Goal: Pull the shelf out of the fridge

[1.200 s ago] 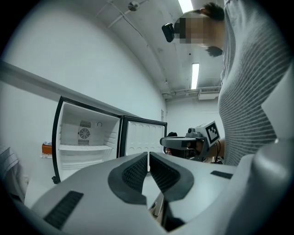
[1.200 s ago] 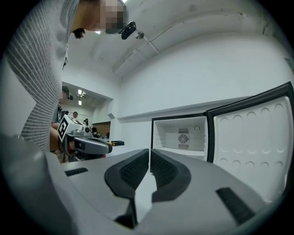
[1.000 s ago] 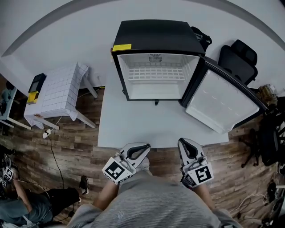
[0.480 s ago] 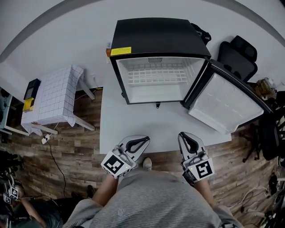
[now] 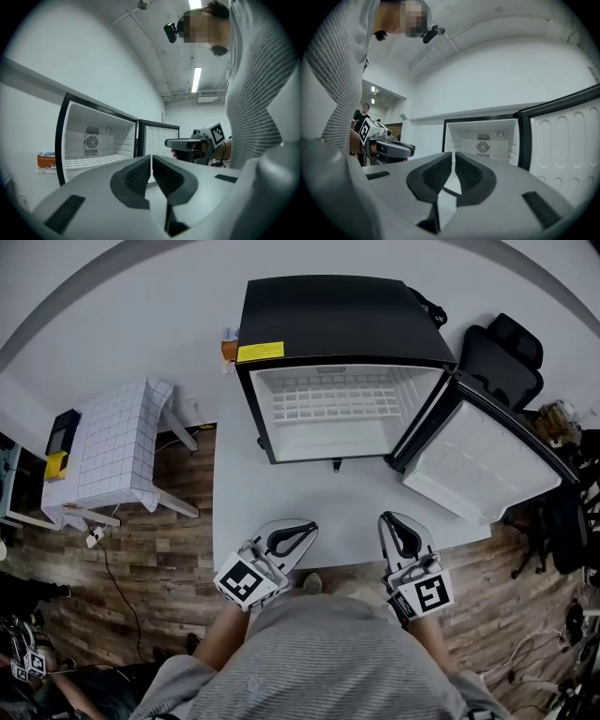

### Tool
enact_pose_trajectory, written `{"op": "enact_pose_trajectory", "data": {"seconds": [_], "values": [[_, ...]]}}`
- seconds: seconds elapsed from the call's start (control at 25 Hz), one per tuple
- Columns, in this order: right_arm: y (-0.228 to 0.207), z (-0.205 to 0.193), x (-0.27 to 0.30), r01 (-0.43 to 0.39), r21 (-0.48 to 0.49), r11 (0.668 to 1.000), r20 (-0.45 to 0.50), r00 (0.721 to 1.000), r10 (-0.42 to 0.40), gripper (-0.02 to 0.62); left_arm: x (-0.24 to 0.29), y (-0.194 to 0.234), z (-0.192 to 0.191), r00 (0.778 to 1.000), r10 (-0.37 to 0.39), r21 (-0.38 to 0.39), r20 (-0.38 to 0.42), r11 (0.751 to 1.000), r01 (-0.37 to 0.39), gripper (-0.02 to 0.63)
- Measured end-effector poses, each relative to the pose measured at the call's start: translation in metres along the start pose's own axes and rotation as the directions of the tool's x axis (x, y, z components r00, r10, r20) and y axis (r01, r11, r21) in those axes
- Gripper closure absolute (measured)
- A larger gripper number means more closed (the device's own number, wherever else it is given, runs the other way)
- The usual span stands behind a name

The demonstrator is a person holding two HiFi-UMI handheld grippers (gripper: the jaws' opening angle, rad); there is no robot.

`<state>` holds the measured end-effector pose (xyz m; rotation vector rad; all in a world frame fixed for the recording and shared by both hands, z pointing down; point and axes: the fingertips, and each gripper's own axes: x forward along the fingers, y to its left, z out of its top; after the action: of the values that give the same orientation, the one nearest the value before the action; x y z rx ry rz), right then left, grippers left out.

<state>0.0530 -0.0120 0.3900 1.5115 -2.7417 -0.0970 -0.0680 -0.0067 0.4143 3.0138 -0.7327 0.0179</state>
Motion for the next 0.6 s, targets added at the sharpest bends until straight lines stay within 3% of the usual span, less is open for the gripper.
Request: {"op": "enact_pose_trajectory", "data": {"seconds": [0.36, 0.6], "values": [[-0.013, -0.006, 0.012, 0.000, -0.002, 1.000, -0.002, 1.000, 0.000, 0.582, 0.019, 0.008, 0.005, 1.000, -0.017, 0.012, 0.012, 1.000, 0.017, 0.584], [-0.030, -0.007, 0.023, -0.032, 0.005, 0.999, 0.002, 0.999, 0.032, 0.581, 0.028, 0.024, -0.003, 0.999, 0.041, -0.035, -0.028, 0.998, -0.042, 0.584]]}}
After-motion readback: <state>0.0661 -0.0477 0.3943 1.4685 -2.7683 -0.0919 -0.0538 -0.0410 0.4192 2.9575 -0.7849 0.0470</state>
